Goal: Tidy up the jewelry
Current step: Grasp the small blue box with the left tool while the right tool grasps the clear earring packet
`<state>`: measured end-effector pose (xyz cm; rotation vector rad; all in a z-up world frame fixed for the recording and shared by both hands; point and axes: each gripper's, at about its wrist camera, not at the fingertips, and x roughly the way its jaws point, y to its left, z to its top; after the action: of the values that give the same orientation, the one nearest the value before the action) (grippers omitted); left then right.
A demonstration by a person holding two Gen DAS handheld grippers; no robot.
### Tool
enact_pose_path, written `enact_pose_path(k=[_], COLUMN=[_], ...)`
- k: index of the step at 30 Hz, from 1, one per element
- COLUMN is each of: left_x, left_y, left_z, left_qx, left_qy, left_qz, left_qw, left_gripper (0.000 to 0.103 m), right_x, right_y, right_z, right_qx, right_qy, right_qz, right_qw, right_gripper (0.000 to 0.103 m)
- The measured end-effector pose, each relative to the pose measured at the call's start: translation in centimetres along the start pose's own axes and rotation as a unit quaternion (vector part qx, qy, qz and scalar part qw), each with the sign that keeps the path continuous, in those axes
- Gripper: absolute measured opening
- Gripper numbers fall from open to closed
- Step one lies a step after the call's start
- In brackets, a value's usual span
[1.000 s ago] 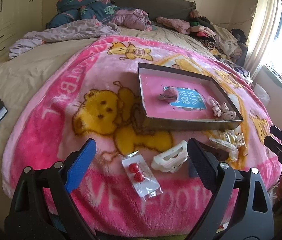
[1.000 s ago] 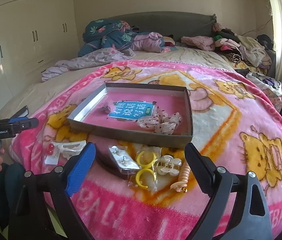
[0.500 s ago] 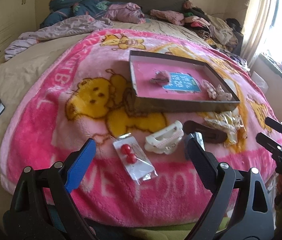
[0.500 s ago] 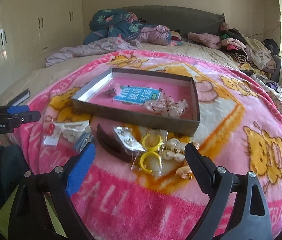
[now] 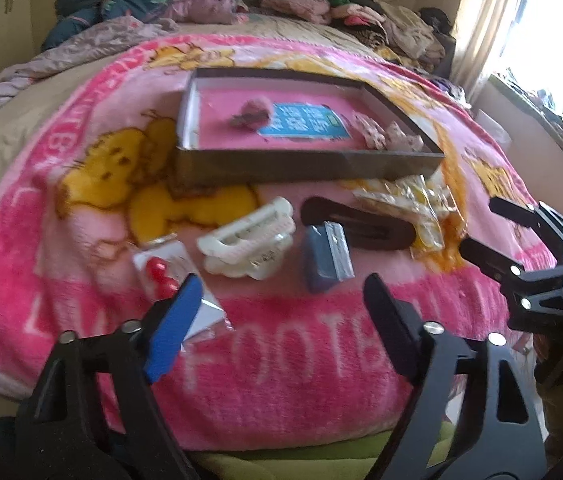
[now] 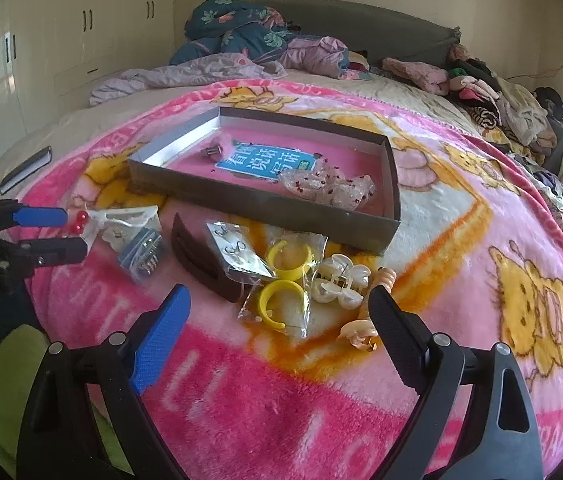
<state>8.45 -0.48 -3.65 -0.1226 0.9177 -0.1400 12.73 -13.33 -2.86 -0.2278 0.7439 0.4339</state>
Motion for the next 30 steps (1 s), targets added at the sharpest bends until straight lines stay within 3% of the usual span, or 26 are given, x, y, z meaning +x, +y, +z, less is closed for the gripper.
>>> enact_pose_path(k=[5,12,25,30], left_x=[1.4,3.0,5.1,5.6], left_y=[-1.0,-2.2,-2.3,-2.2], left_z=[-0.3,0.0,0.6,1.0], left_qx=[0.008,0.012,-0.007,-0.017], left_qy=[0.020,0.040,0.056,0.055], left_qz=[-0.014,-0.028,-0.036,-0.041], left_qw=[0.9997,0.9987,0.9978,0.9975], left_gripper=[0.051,0.043,0.038,0.031], right_x=[1.1,2.8,6.1,6.7], right_y=[-0.3,-0.7,0.3,0.4], right_z=[0.0,0.2,2.2,2.8], right_qx=[-0.015,-0.031,-0.072,-0.070], right_qy=[0.005,0.012,0.029,0.032], right_qz=[0.003,0.024,0.086,0.101], right_qw=[1.000,0.999,0.993,0.992], right_gripper=[0.087,0.082,0.039,0.038])
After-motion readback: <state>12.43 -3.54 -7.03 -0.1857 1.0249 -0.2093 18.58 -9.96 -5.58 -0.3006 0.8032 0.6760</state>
